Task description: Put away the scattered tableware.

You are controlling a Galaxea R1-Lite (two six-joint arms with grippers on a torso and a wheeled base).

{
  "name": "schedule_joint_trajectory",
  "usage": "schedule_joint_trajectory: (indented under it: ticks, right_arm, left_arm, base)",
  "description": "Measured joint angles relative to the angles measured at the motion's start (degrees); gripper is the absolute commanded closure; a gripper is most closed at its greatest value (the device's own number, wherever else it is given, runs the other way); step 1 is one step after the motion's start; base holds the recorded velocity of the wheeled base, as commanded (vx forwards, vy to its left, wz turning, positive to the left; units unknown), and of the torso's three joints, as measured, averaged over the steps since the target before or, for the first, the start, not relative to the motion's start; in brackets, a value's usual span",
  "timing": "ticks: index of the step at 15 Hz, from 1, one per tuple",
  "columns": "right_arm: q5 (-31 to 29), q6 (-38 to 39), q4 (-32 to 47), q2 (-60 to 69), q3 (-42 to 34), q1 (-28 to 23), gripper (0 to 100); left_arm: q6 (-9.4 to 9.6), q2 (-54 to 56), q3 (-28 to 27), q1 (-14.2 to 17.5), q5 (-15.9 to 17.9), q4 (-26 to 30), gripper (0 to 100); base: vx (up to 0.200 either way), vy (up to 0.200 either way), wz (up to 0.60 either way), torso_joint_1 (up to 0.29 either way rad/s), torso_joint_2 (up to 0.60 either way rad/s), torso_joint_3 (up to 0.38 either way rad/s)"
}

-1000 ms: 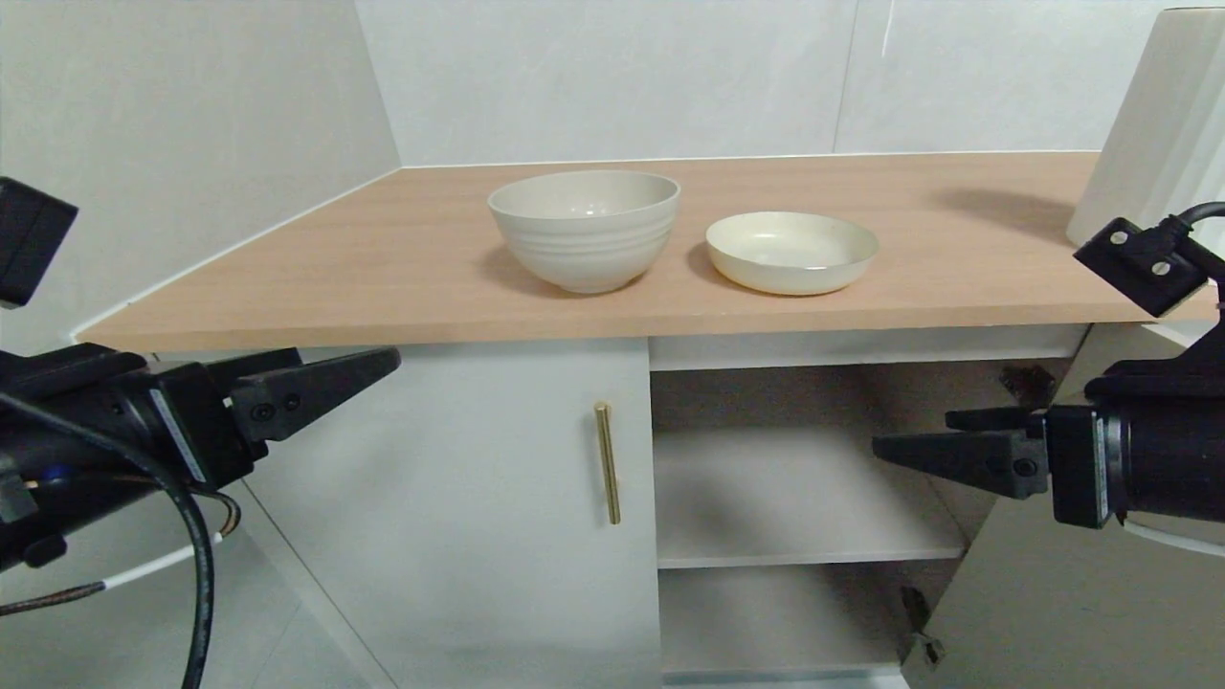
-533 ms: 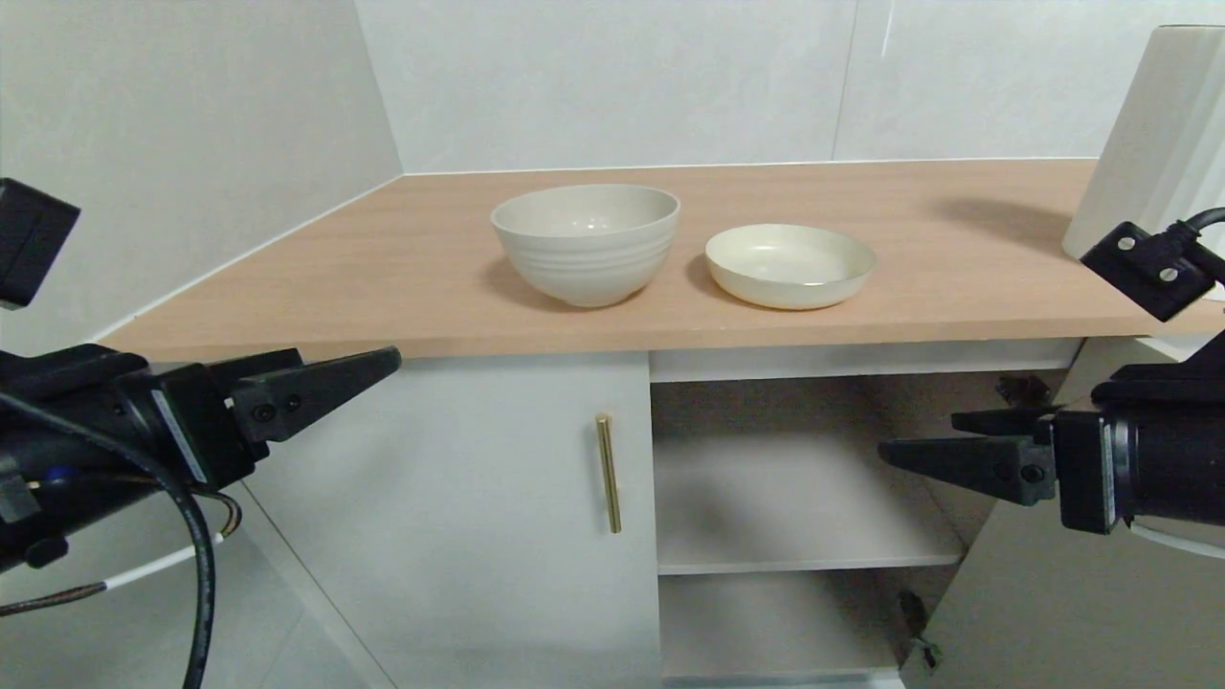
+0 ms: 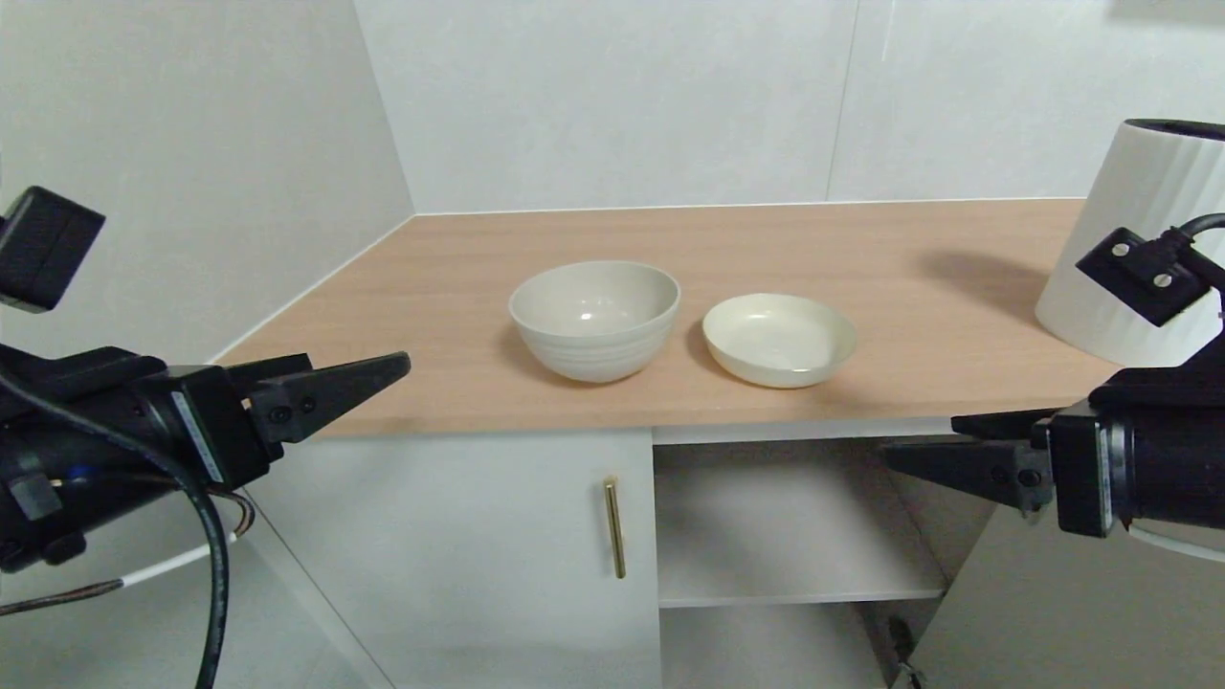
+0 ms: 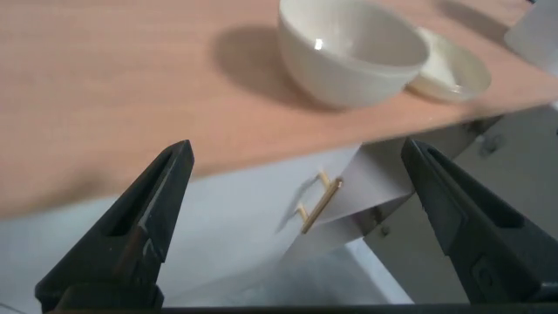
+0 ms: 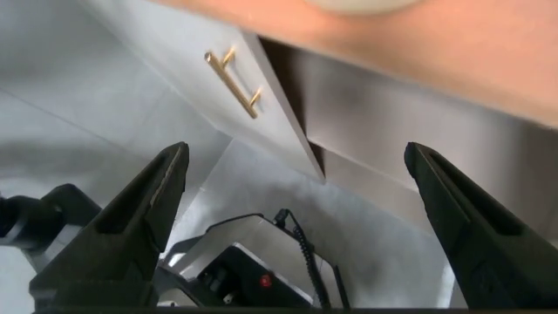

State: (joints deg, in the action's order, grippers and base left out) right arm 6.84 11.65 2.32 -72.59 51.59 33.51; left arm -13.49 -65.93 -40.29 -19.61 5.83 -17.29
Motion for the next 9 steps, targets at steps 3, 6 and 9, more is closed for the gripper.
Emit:
schedule_joint_trajectory:
  ticks: [3,6,9]
  right_arm:
    - [0.0,0.0,0.0,-0.2,0.0,0.0,0]
    - [0.0,0.0,-1.8,-1.0,0.2,-0.1,0]
    - [-0.1,-0.2,-8.5,-3.6,0.4,-0.2,0]
  left_arm:
    - [-1.99,-1.4,0.0,0.0,0.5,-0.1,0]
    - [-3.69,-3.5,-0.7,0.0,4.4,0.2,0]
    - [-3.99,-7.6,-4.5,0.0,5.7,0.5,0]
  base:
    - [0.000,0.000,0.00,0.181,-0.47,-0.281]
    - [0.000,0.000,0.00,0.196,-0.48,-0.294]
    - [0.000,0.000,0.00,0.196,-0.46,-0.263]
